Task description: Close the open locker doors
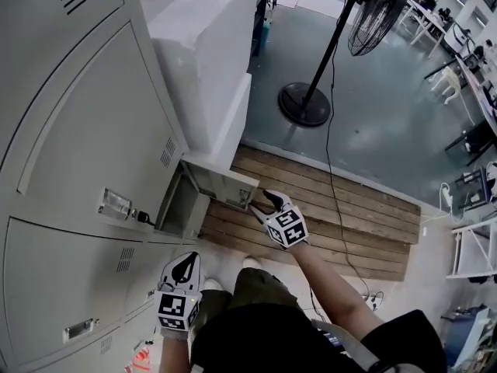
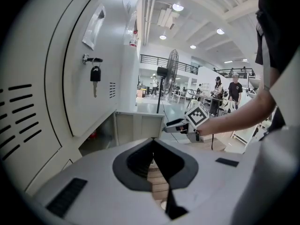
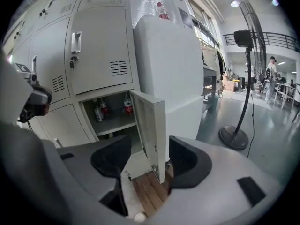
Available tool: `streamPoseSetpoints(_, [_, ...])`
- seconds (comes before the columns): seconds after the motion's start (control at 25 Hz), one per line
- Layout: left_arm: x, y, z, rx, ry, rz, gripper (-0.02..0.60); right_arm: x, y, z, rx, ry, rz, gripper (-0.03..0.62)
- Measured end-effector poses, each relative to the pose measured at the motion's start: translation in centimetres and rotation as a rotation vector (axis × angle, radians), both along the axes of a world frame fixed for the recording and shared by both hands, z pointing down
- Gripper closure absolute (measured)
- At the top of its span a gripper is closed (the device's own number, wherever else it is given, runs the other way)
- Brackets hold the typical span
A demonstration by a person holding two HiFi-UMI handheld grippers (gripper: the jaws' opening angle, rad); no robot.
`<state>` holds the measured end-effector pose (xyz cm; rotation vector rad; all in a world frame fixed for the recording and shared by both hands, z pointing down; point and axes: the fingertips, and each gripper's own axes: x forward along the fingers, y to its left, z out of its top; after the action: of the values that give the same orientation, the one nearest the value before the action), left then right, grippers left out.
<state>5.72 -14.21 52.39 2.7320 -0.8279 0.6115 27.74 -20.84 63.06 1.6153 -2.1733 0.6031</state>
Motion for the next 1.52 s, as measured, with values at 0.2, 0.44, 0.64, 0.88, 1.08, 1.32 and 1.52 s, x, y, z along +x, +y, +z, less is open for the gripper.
streamPoseSetpoints(0.2, [-0.2,-0.5,0.2,-0.017,-0.025,-0.056,0.574,-0.4,-1.7,0.2,0.002,-0.008,-0.058,0.345])
streamPoseSetpoints(0.44, [-0.4,-0.7,0.4,-0.023,-0.036,-0.105,0.574,-0.9,-2.9,0.4,0.0,-0.007,-0.104,0.344])
streamPoseSetpoints(0.64, [-0.5,-0.7,0.4,-0.02,-0.035,-0.13,0.574,-1.1,-3.1,0.5,-0.003,-0.004,-0.126,0.344])
streamPoseSetpoints(0.88, [-0.6,0.0,0.8,-0.023,-0.028,-0.146,0.574,-1.9,-2.4,0.4,-0.002,-0.004,-0.152,0.345])
streamPoseSetpoints(1.08, [-0.7,0.4,0.7,-0.013,-0.018,-0.163,0.574,-3.2,-1.4,0.4,-0.001,-0.007,-0.184,0.345])
streamPoseSetpoints(1.32, [-1.5,1.3,1.0,-0.028,-0.023,-0.181,0.574,-4.9,-0.5,0.5,-0.003,-0.005,-0.22,0.353])
streamPoseSetpoints(1.52, [-2.3,1.7,1.1,-0.028,-0.013,-0.201,0.574,-6.4,0.1,0.3,-0.003,-0.006,-0.248,0.355])
